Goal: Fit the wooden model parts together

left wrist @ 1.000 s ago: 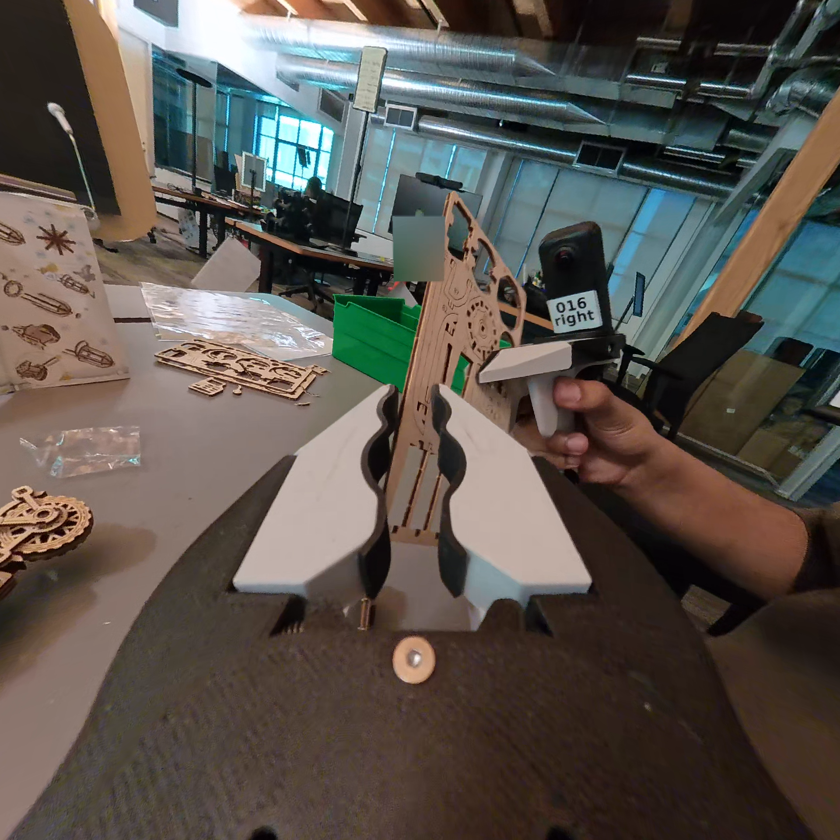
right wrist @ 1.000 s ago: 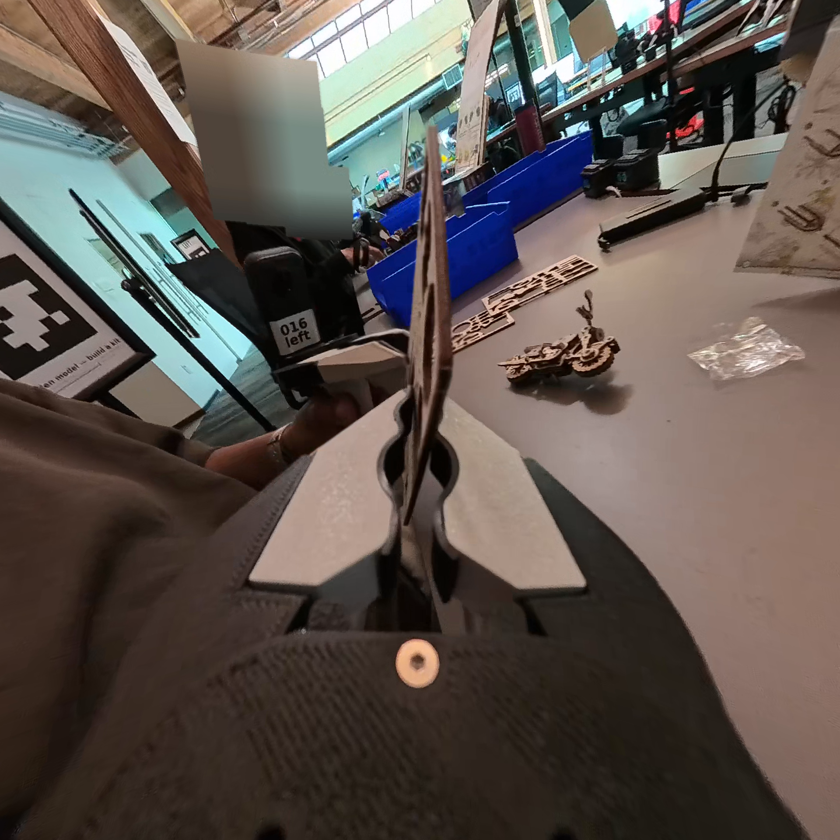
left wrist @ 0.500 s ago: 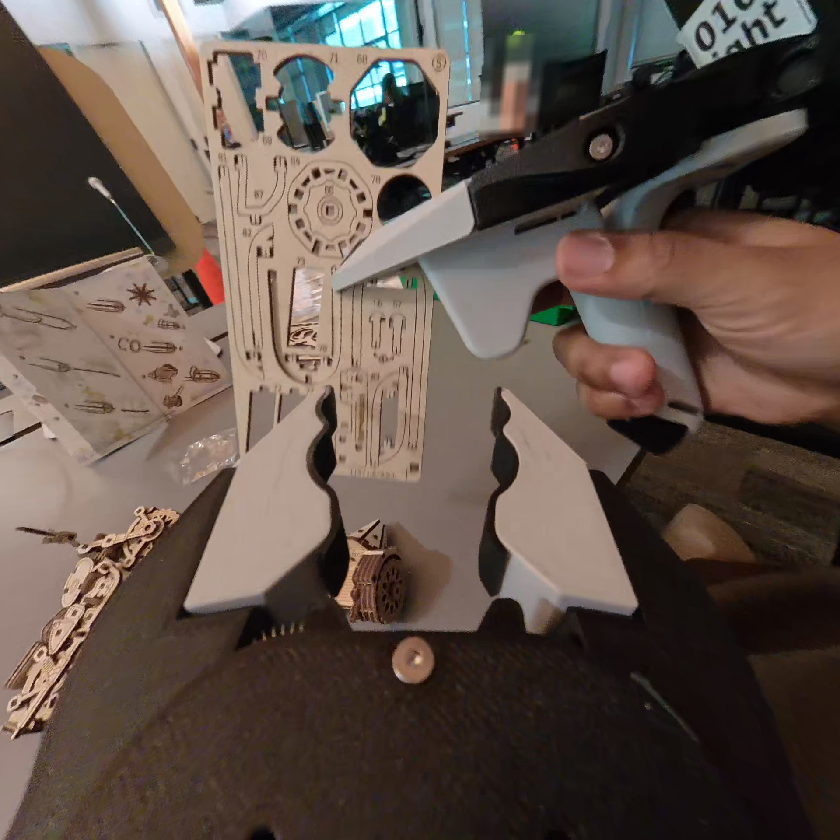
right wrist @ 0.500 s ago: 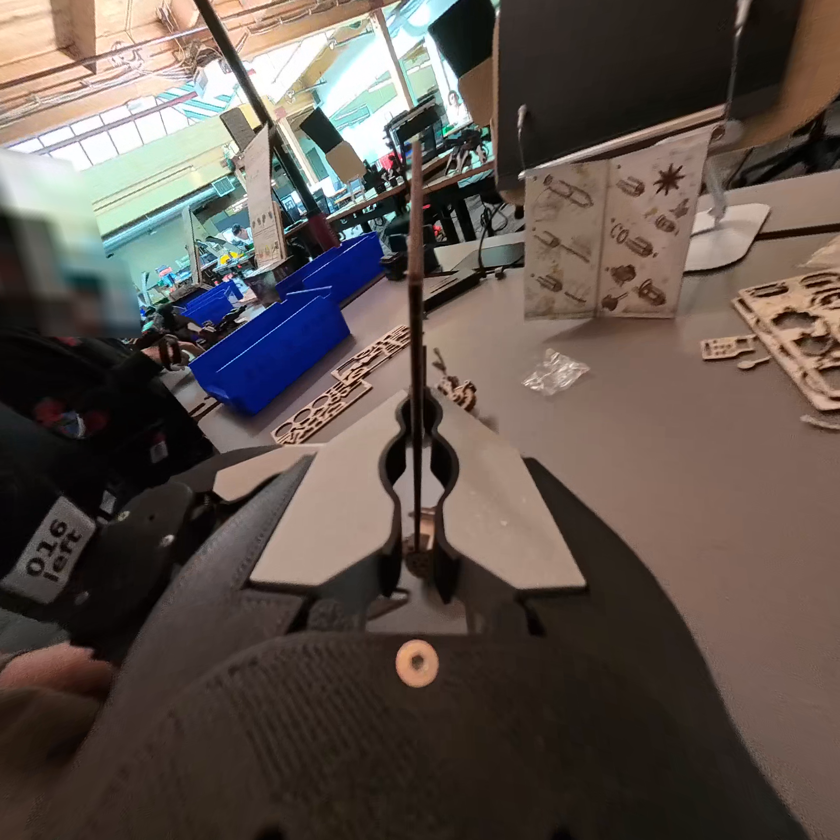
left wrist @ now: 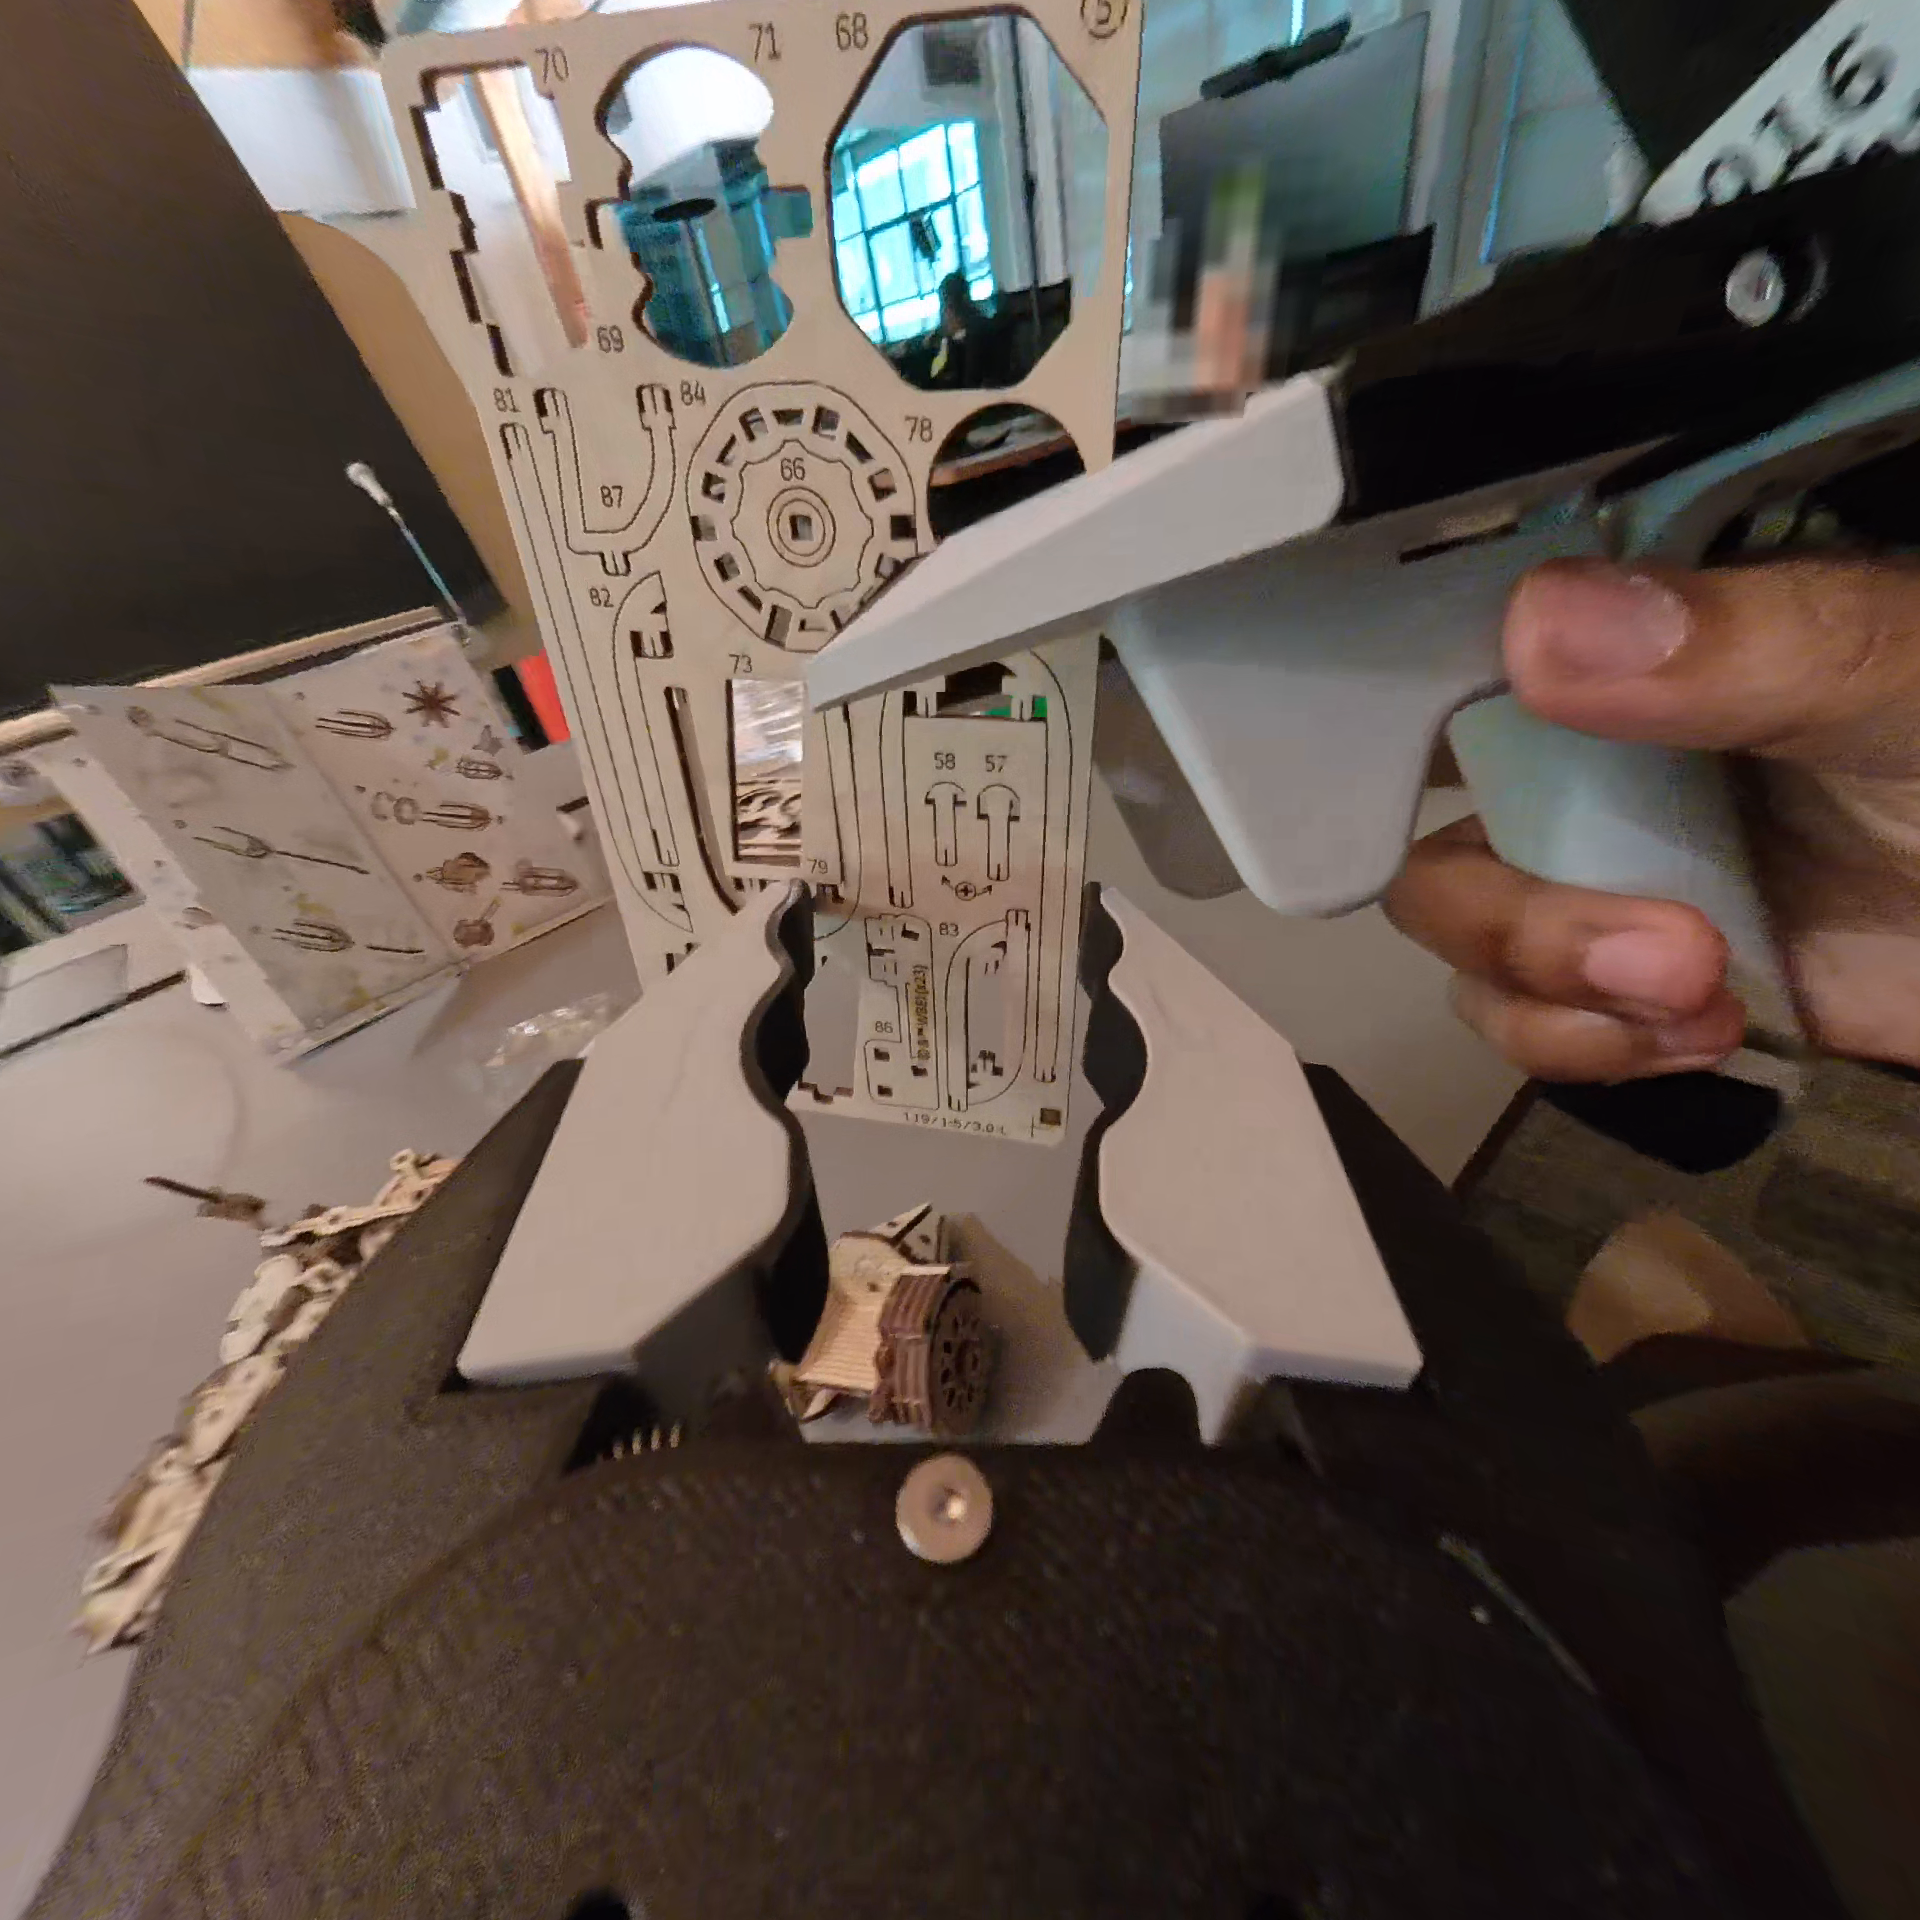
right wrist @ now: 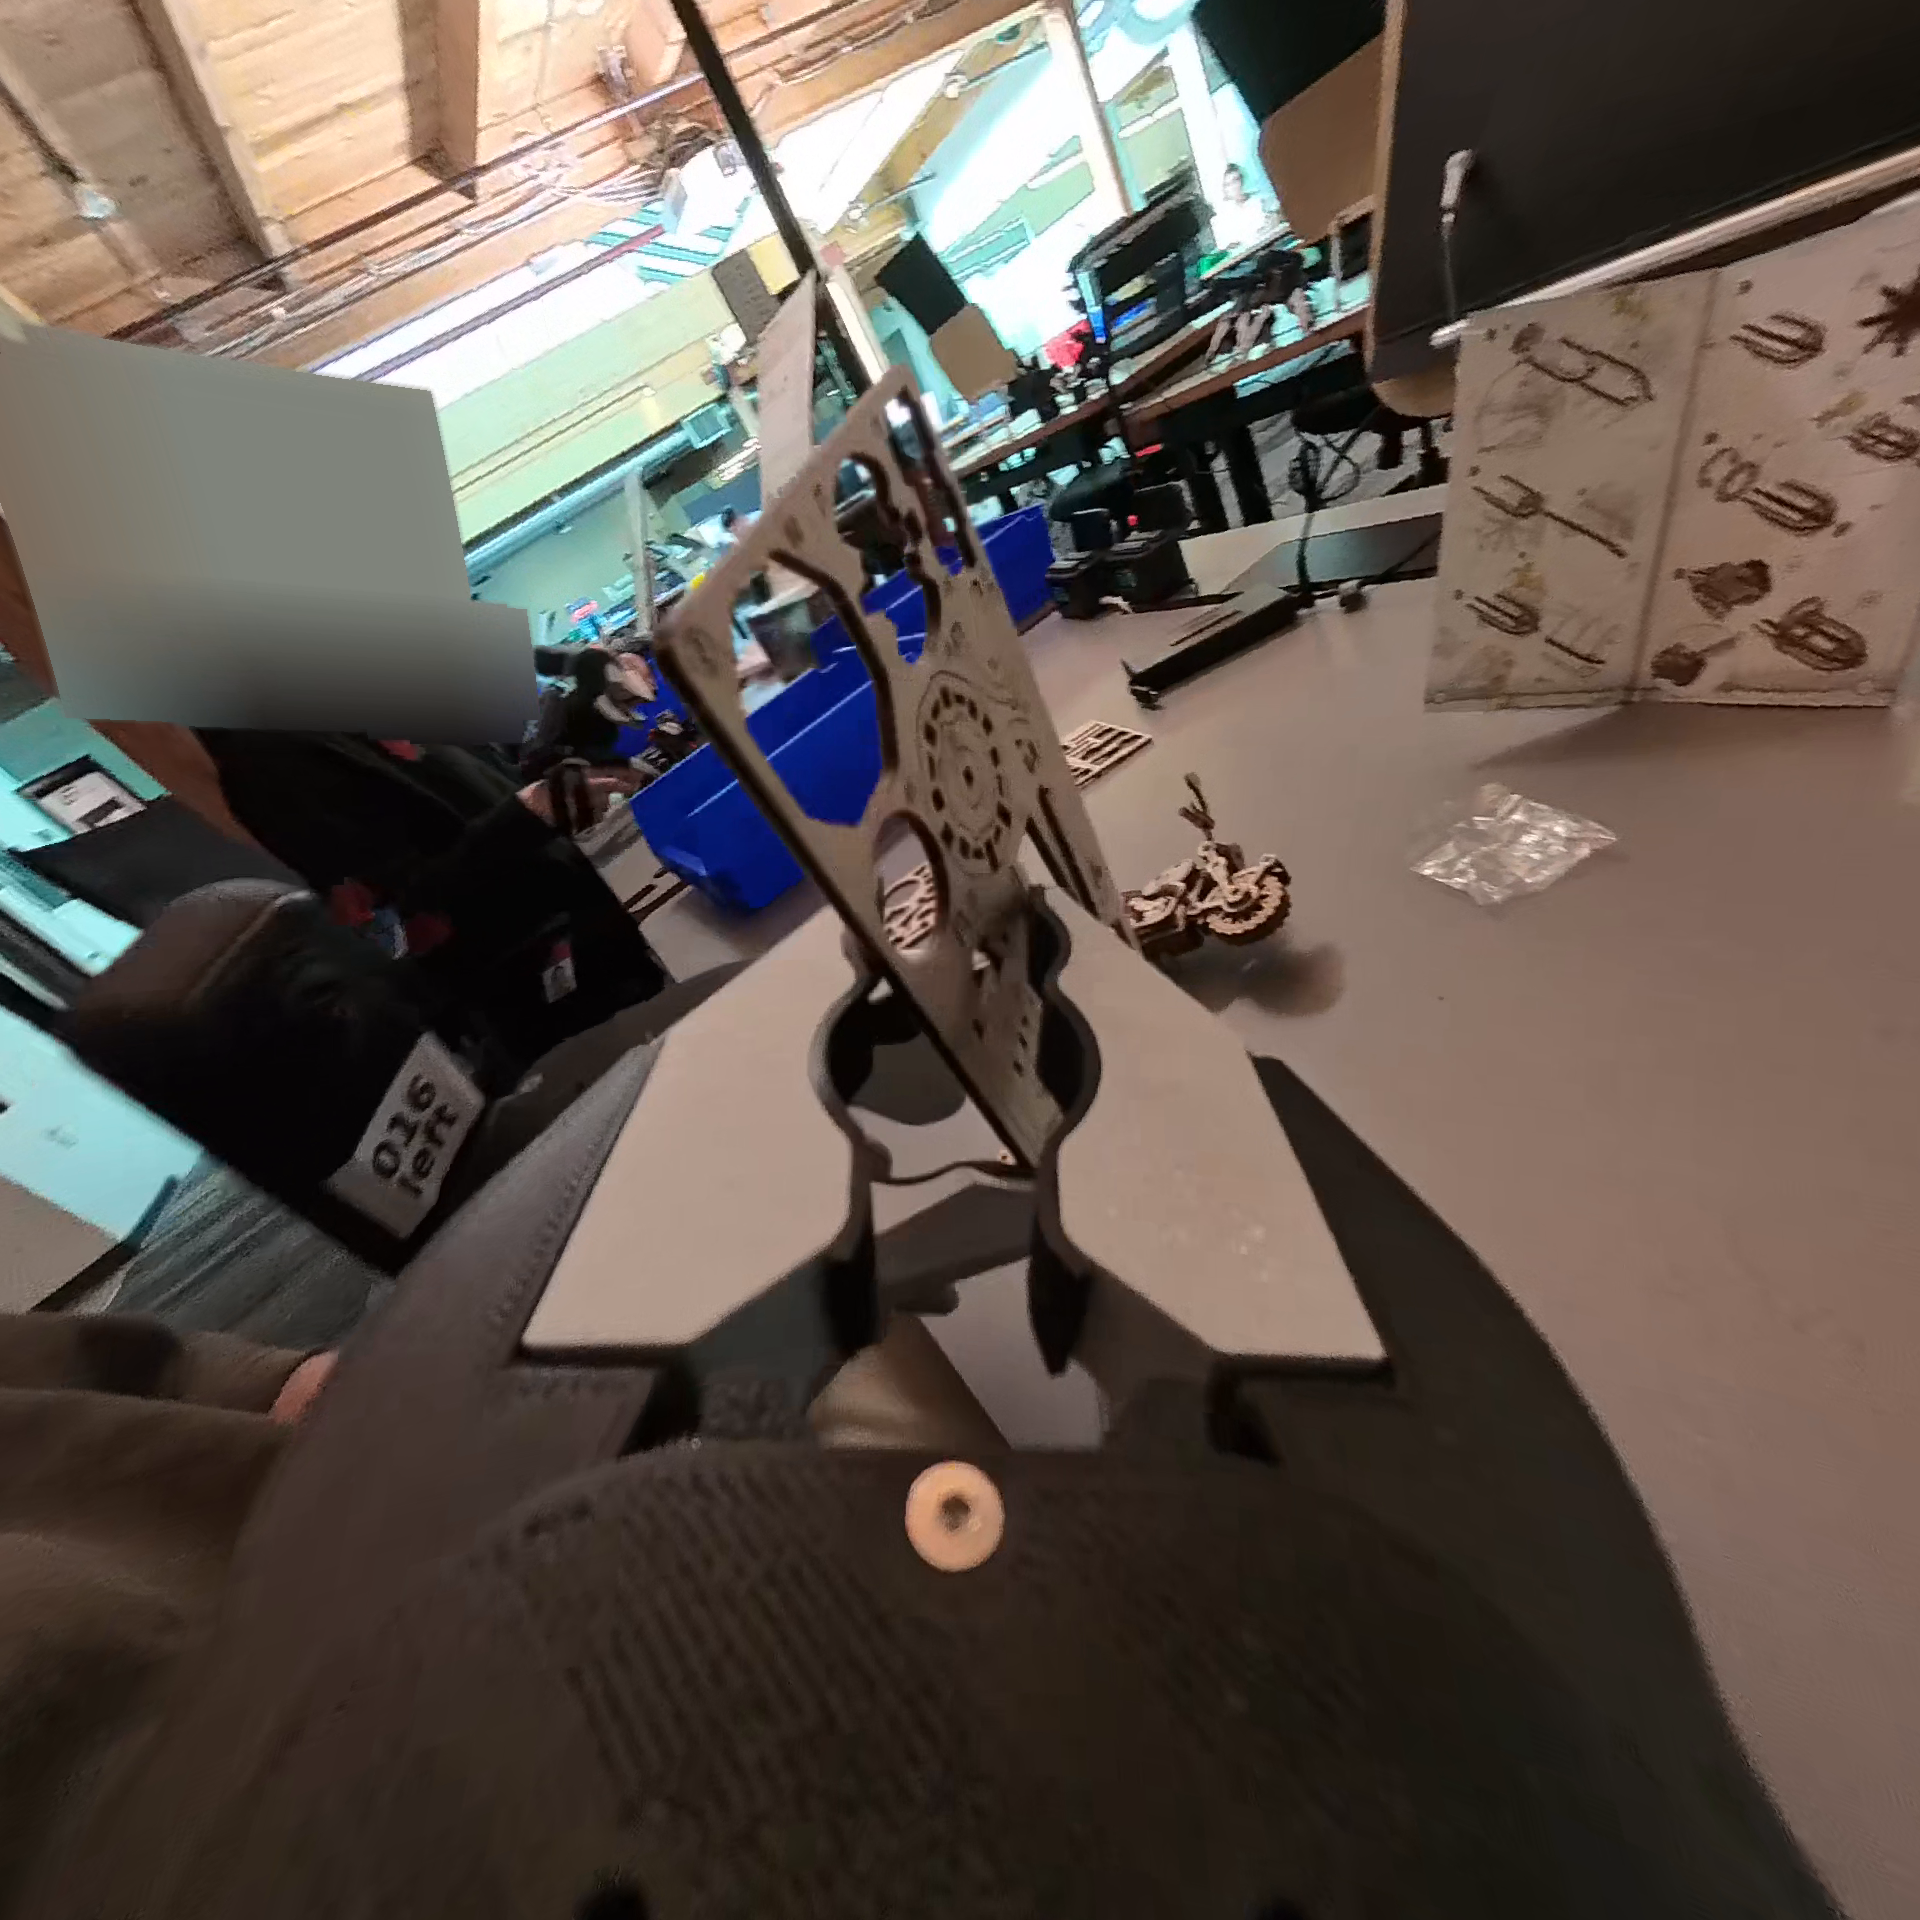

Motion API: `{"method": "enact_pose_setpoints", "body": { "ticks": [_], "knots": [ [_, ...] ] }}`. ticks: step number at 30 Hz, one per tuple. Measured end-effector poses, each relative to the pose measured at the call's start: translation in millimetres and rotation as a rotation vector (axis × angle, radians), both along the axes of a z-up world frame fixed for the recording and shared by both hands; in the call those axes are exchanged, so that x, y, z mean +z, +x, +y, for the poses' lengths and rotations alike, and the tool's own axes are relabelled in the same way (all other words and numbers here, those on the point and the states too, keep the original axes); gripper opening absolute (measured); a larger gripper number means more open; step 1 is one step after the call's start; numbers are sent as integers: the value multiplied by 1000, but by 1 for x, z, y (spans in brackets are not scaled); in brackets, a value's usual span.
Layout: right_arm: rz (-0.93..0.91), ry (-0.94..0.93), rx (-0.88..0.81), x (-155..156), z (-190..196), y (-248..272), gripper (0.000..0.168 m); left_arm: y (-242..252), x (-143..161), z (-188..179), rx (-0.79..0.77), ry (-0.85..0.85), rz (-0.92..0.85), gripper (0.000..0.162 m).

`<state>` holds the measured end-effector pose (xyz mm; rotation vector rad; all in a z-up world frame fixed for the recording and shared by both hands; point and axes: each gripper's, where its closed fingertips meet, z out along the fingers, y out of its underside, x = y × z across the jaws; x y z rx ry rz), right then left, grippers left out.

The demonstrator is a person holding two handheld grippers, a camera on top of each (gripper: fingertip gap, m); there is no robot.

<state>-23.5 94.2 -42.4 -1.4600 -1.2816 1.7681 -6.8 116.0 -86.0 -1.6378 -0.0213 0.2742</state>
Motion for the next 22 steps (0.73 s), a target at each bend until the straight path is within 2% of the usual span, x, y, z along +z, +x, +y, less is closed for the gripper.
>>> {"method": "enact_pose_setpoints", "body": {
  "ticks": [2,5,7,9,12,14,17,22],
  "knots": [
    [10,-3,37,3,-4,2,27,3,5,-1,-57,47,-83,48],
    [53,-9,119,12,-10,8,42,2,12,-5,-120,111,-226,48],
    [119,0,141,24,-6,15,53,0,19,-8,-175,171,-358,48],
    [170,41,122,33,5,20,56,-3,28,-13,-257,253,-523,48],
    [162,147,47,27,28,18,57,1,43,-22,-481,356,-780,48],
    [110,141,41,16,36,15,58,4,51,-30,-635,404,-912,48],
    [-12,9,135,-7,28,9,64,6,56,-38,-762,451,-1002,48],
    [-92,-319,366,-24,6,9,62,15,69,-52,-937,503,-1067,48]
  ]
}}
